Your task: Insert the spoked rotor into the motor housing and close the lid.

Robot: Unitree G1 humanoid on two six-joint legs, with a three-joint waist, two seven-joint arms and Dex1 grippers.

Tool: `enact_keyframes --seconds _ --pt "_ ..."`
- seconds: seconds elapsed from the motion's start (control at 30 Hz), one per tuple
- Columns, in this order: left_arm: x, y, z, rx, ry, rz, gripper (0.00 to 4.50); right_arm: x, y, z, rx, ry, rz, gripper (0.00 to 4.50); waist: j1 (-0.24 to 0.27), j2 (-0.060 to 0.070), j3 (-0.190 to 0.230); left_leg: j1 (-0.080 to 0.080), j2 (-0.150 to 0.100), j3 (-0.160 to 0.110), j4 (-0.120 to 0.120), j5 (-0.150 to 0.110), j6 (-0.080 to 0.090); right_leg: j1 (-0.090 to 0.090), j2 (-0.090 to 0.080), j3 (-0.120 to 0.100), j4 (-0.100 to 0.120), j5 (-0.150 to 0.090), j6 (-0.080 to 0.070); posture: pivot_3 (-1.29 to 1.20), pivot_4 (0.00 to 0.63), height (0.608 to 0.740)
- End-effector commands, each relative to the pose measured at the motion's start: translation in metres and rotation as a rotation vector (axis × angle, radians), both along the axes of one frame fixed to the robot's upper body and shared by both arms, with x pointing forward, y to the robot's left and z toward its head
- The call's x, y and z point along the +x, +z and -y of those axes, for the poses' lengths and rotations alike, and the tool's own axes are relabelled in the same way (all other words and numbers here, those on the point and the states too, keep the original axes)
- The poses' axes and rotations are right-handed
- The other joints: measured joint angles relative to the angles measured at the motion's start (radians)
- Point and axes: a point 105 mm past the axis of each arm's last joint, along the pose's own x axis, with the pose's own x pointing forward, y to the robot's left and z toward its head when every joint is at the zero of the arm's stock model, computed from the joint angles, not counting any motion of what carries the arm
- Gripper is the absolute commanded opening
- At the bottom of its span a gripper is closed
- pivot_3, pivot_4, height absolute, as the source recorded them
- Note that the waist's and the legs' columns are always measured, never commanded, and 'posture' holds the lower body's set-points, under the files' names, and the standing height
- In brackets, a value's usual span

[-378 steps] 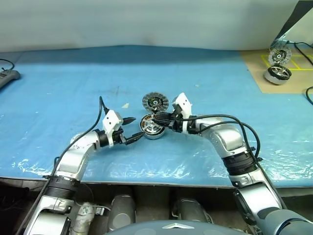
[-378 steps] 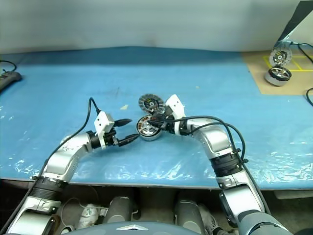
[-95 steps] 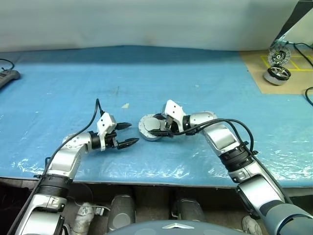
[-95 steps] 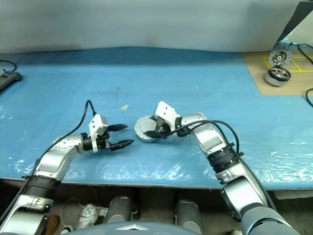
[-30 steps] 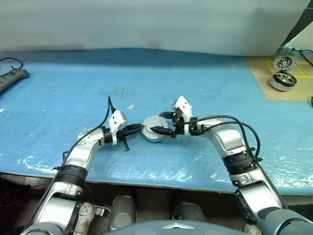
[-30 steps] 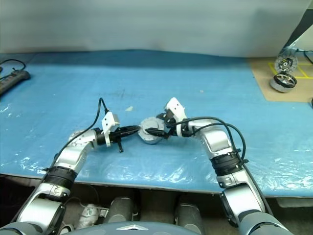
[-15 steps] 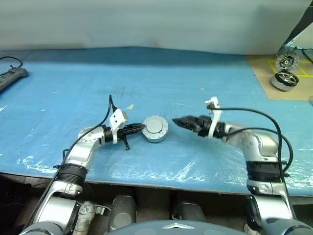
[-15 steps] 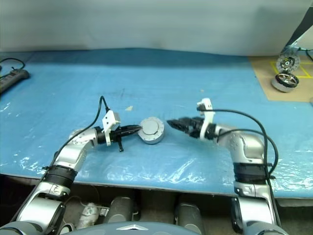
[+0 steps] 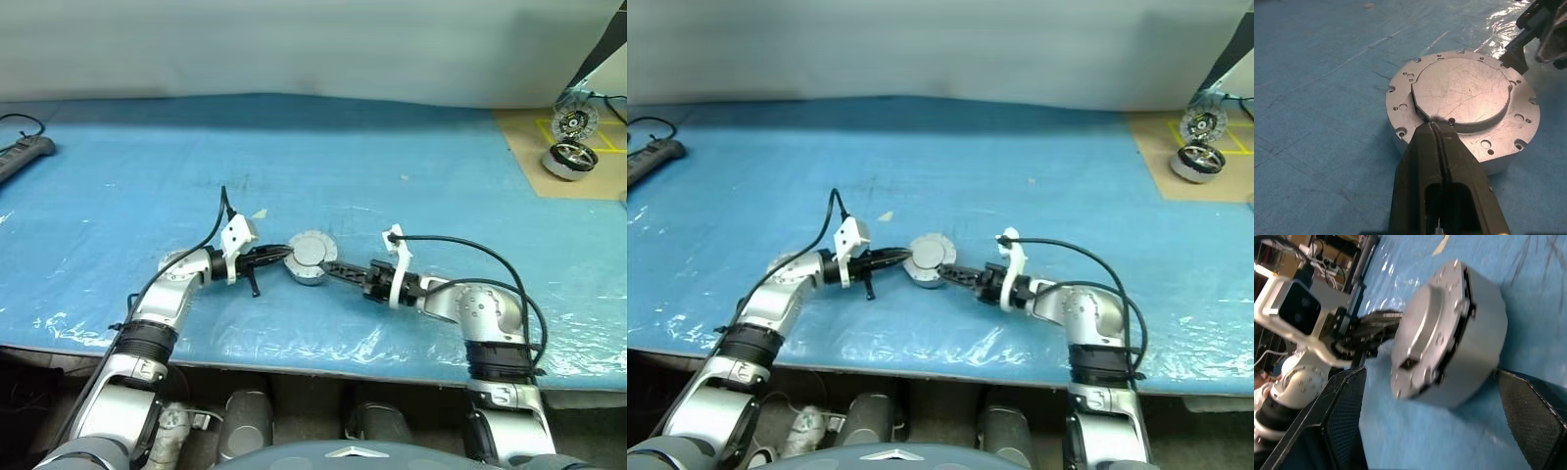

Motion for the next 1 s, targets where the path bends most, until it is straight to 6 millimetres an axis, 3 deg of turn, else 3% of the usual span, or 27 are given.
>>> enact_keyframes --seconds 0.03,0.2,0.27,0.4,0.53,0.6,0.73,0.93,1.0 --pt "-0.006 -0.012 0.003 0.043 -0.016 -0.037 0.00 0.012 0.000 -0.002 -0.026 -0.038 0.053 4.44 -0.001 0.000 0.000 0.000 0.000 0.000 0.000 0.000 0.000 0.000 0.000 0.000 0.000 0.000 0.000 0.00 0.150 0.740" --pt "-0.009 -0.009 0.000 0.053 -0.012 -0.029 0.00 0.009 -0.001 -0.013 -0.001 0.019 0.042 4.27 -0.003 0.000 0.000 0.000 0.000 0.000 0.000 0.000 0.000 0.000 0.000 0.000 0.000 0.000 0.000 0.00 0.150 0.740" --pt "-0.010 -0.008 -0.001 0.056 -0.011 -0.027 0.00 0.004 -0.002 -0.018 -0.004 0.054 0.042 3.82 -0.004 0.000 0.000 0.000 0.000 0.000 -0.001 0.000 0.000 0.000 0.000 0.000 0.000 0.000 0.000 0.00 0.150 0.740" --pt "-0.010 -0.005 -0.001 0.054 -0.003 -0.028 0.00 0.000 0.002 -0.023 0.016 0.074 0.044 2.42 -0.005 0.000 0.000 0.000 0.000 0.000 -0.002 0.000 0.000 -0.001 0.000 0.000 0.000 0.000 0.000 0.00 0.150 0.740" --pt "-0.008 -0.004 -0.001 0.049 0.000 -0.030 0.00 0.002 0.003 -0.023 0.030 0.065 0.039 1.73 -0.004 0.000 0.000 0.001 0.000 0.000 -0.002 0.000 0.000 0.000 0.000 0.000 0.000 0.000 0.000 0.00 0.150 0.740" --pt "-0.006 -0.001 -0.002 0.030 0.006 -0.032 0.00 0.002 0.005 -0.024 0.042 0.066 0.035 1.71 -0.004 0.000 0.000 0.003 0.000 0.000 -0.002 0.000 0.000 0.002 0.000 0.000 0.000 0.000 0.000 0.00 0.150 0.740" --pt "-0.001 0.025 -0.006 -0.122 0.019 -0.077 0.00 0.003 0.003 -0.022 0.042 0.055 0.025 1.71 -0.004 0.000 0.000 0.003 0.000 0.000 -0.002 0.000 0.000 0.001 0.000 0.000 0.000 0.000 0.001 0.00 0.150 0.740" --pt "0.001 0.025 -0.014 -0.117 0.081 -0.063 0.00 0.014 0.002 -0.014 0.074 -0.029 -0.004 1.70 -0.008 -0.001 0.001 -0.003 0.000 0.001 -0.002 0.000 -0.001 -0.004 0.001 0.000 0.000 0.000 0.000 0.00 0.150 0.740" --pt "0.001 0.022 -0.017 -0.113 0.085 -0.075 0.00 0.018 0.006 -0.012 0.113 -0.058 -0.001 1.33 -0.011 -0.001 0.001 -0.003 0.000 0.001 -0.002 0.000 -0.001 -0.005 0.001 0.000 0.000 0.000 0.000 0.00 0.150 0.740"
